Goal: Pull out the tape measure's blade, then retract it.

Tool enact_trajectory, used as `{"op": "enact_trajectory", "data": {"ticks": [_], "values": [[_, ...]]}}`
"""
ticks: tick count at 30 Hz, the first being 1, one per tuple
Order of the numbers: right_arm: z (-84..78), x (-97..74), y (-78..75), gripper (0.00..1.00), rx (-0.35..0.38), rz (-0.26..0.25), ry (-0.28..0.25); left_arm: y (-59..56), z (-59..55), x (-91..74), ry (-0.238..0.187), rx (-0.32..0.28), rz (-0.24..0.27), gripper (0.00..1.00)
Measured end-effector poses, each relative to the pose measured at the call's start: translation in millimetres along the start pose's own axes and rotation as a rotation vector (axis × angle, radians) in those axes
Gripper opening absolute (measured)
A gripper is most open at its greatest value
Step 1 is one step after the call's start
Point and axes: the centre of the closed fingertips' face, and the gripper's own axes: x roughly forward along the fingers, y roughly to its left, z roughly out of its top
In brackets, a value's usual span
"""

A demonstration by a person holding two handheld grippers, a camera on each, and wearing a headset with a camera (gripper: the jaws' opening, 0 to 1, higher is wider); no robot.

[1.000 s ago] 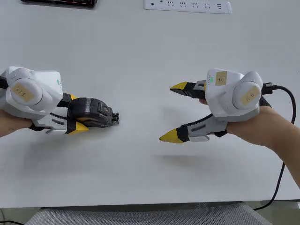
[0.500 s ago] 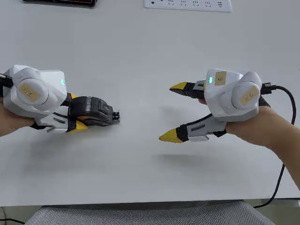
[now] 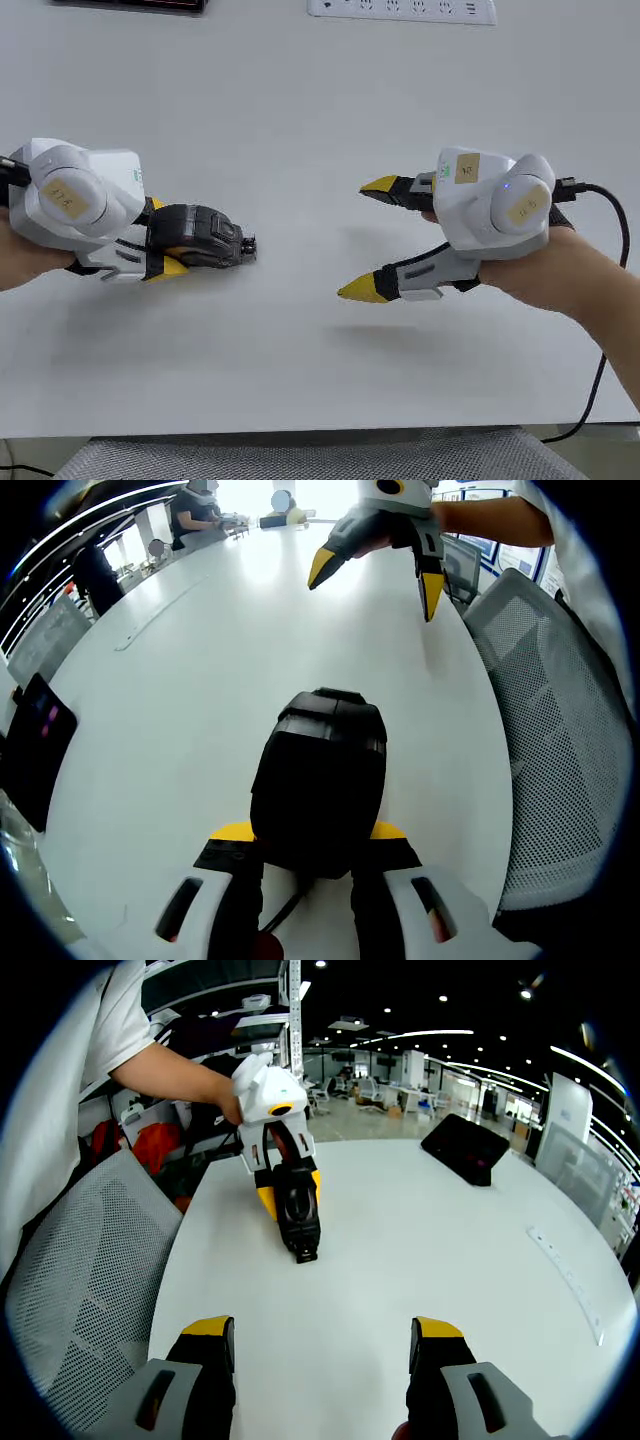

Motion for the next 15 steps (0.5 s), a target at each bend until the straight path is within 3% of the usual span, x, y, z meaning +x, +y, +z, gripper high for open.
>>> {"op": "enact_trajectory", "data": {"ticks": [15], "values": [[10.0, 26.4, -4.9, 0.61, -0.011, 0.018, -0.025, 0.0, 0.6, 0.0, 0.003, 0.006, -0.002, 0.29]]}}
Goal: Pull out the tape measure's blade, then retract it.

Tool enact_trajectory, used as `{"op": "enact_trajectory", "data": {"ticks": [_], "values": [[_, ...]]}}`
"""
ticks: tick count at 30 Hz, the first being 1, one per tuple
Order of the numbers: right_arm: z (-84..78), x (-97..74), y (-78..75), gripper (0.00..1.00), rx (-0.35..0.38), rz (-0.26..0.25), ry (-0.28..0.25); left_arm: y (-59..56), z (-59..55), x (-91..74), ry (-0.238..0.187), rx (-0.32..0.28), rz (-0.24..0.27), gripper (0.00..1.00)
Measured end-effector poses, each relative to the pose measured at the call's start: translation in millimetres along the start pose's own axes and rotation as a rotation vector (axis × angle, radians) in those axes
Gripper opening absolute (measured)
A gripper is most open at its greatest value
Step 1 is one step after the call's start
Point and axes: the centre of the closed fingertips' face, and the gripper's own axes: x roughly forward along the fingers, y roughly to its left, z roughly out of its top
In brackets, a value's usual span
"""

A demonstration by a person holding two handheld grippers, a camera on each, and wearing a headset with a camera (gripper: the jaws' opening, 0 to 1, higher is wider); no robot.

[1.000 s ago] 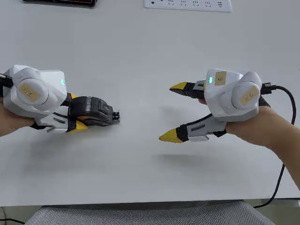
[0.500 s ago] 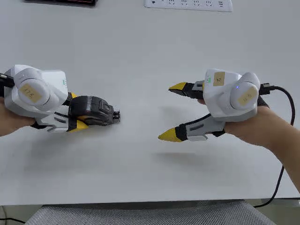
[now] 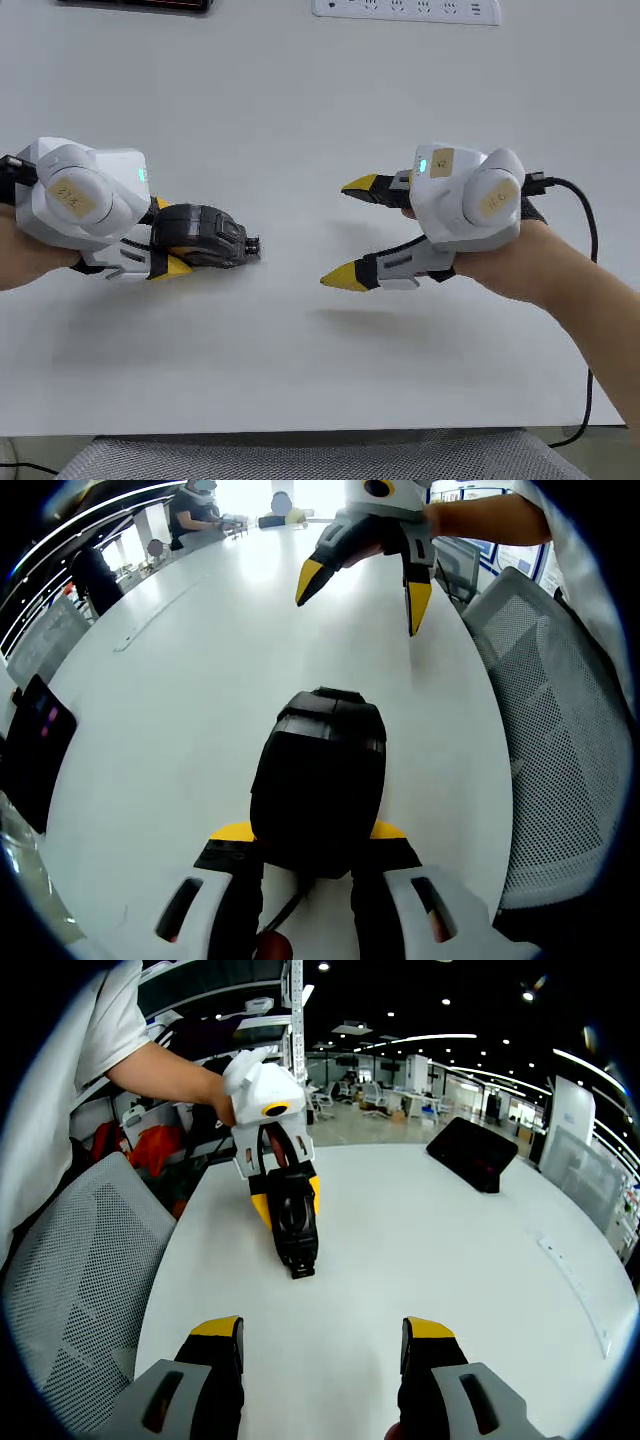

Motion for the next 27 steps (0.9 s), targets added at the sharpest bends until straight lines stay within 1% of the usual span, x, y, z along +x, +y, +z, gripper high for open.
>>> {"op": "enact_trajectory", "data": {"ticks": [5, 11, 16, 20, 24, 27], "values": [[5.8, 9.7, 0.2, 0.58, -0.004, 0.013, -0.02, 0.2, 0.1, 0.0, 0.001, -0.001, -0.002, 0.29], [9.6, 21.2, 1.6, 0.55, -0.011, 0.03, -0.032, -0.2, 0.1, -0.1, 0.002, -0.002, -0.002, 0.29], [10.7, 27.2, 1.2, 0.51, -0.007, 0.038, -0.04, -0.3, 0.0, -0.1, 0.004, -0.003, -0.004, 0.29], [11.8, 32.5, 3.1, 0.49, -0.011, 0.053, -0.041, -0.2, -0.1, -0.3, 0.005, -0.002, -0.005, 0.29], [10.8, 40.1, 4.9, 0.45, -0.02, 0.069, -0.04, 0.0, -0.1, -0.5, 0.005, -0.001, -0.006, 0.29], [13.0, 43.8, 6.1, 0.42, -0.031, 0.078, -0.046, 0.1, -0.3, -0.6, 0.007, -0.001, -0.006, 0.29]]}}
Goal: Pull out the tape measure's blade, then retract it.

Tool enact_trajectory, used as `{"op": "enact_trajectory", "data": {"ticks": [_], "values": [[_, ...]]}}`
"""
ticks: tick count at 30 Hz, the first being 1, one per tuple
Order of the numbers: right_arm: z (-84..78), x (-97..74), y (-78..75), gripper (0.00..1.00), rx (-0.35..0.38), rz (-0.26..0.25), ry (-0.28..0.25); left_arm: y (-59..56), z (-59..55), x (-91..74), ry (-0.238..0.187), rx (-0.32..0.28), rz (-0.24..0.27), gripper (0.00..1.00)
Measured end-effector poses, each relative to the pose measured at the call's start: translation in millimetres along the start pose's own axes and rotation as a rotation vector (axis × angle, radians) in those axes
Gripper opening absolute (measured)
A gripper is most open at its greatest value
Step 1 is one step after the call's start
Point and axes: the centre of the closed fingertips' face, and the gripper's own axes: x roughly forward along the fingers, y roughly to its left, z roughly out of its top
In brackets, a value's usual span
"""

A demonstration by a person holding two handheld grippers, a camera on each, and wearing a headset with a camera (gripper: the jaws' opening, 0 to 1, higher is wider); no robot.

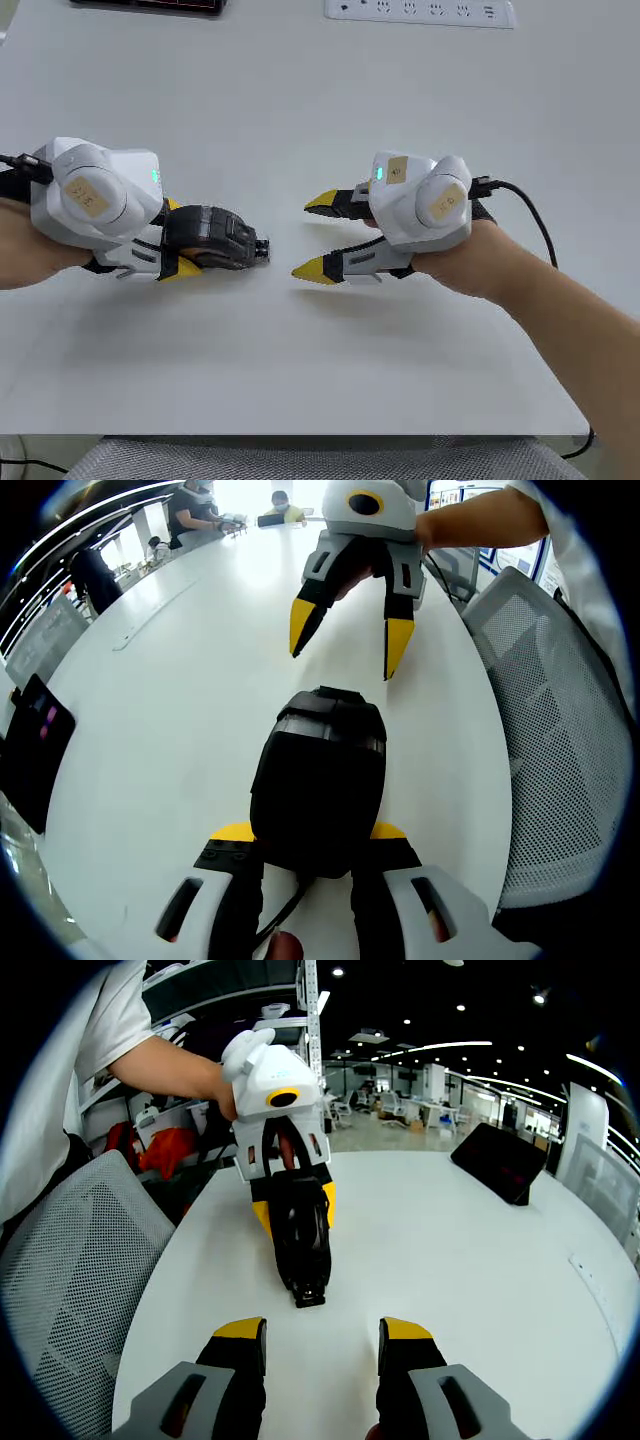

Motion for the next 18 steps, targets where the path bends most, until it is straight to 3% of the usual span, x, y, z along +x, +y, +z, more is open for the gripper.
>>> {"op": "enact_trajectory", "data": {"ticks": [18], "values": [[4.3, 23.6, 4.0, 0.32, -0.02, 0.042, -0.021, -0.8, -0.7, 0.6, -0.001, -0.001, -0.001, 0.29]]}}
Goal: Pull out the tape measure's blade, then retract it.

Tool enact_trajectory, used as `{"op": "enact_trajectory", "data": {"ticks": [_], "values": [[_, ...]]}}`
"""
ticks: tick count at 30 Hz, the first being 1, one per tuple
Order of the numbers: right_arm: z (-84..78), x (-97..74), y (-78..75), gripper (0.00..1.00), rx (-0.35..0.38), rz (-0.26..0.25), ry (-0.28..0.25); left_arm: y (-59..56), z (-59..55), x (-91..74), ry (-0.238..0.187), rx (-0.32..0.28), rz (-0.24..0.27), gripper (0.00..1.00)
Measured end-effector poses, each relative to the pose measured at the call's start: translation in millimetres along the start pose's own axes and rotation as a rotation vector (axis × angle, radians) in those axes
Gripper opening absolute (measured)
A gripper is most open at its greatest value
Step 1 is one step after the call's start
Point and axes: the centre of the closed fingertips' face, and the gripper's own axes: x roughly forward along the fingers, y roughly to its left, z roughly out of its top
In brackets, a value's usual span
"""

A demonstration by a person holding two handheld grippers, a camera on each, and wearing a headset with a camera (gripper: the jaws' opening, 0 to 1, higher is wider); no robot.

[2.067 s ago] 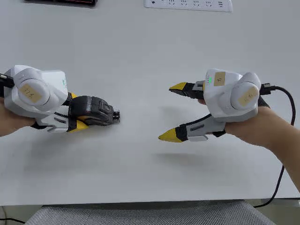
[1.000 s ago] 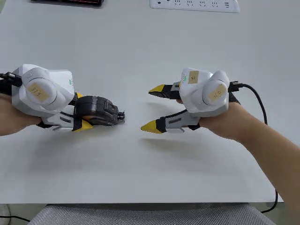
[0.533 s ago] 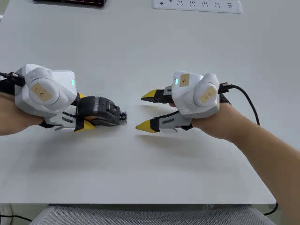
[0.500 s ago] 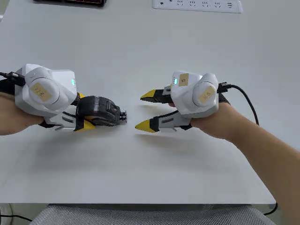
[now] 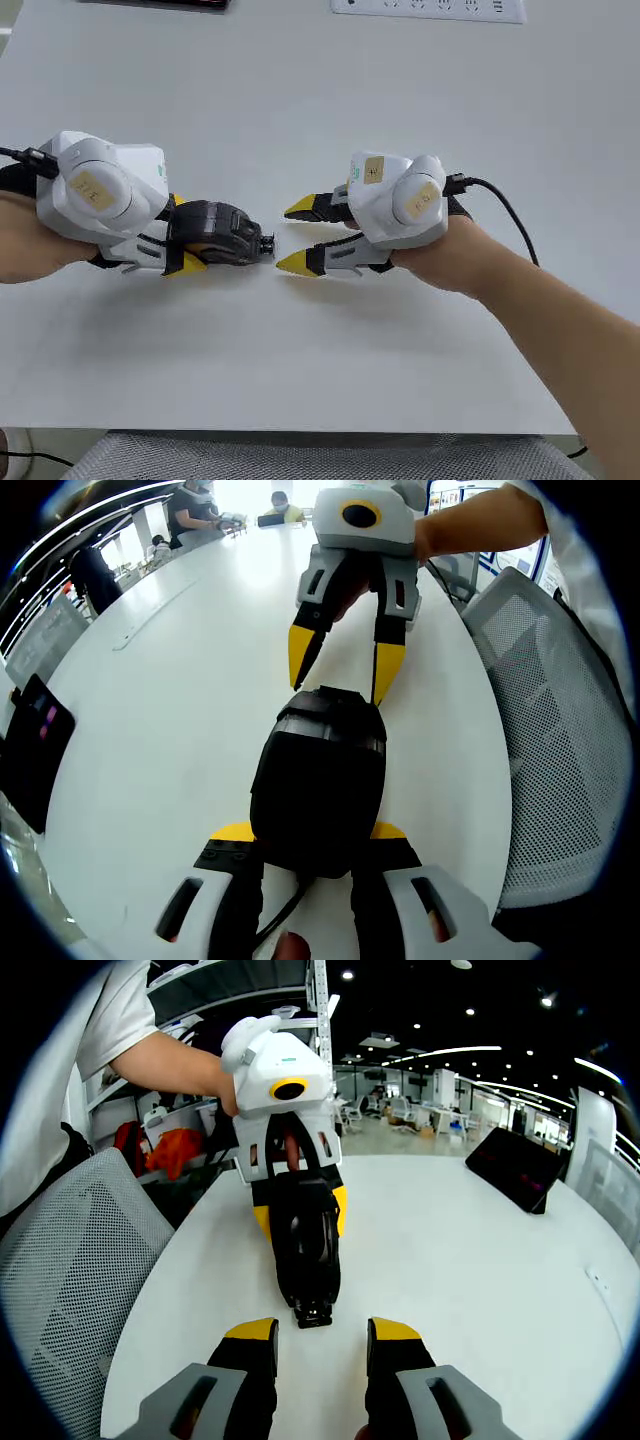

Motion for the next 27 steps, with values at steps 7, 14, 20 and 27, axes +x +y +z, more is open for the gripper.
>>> {"op": "enact_trajectory", "data": {"ticks": [7, 14, 20, 27], "values": [[0.7, 6.2, 3.2, 0.27, -0.01, 0.015, -0.003, -0.3, 0.3, 0.0, 0.0, 0.001, 0.0, 0.29], [0.3, 12.1, 3.7, 0.22, -0.016, 0.021, -0.008, -0.2, 1.0, -0.4, 0.0, 0.0, 0.0, 0.29], [0.5, 15.3, 2.5, 0.18, -0.019, 0.021, -0.016, -0.1, 1.0, -0.6, -0.001, 0.0, 0.001, 0.29], [0.3, 17.5, 3.9, 0.15, -0.013, 0.025, -0.022, -0.1, 1.2, -0.8, -0.003, 0.001, 0.001, 0.29]]}}
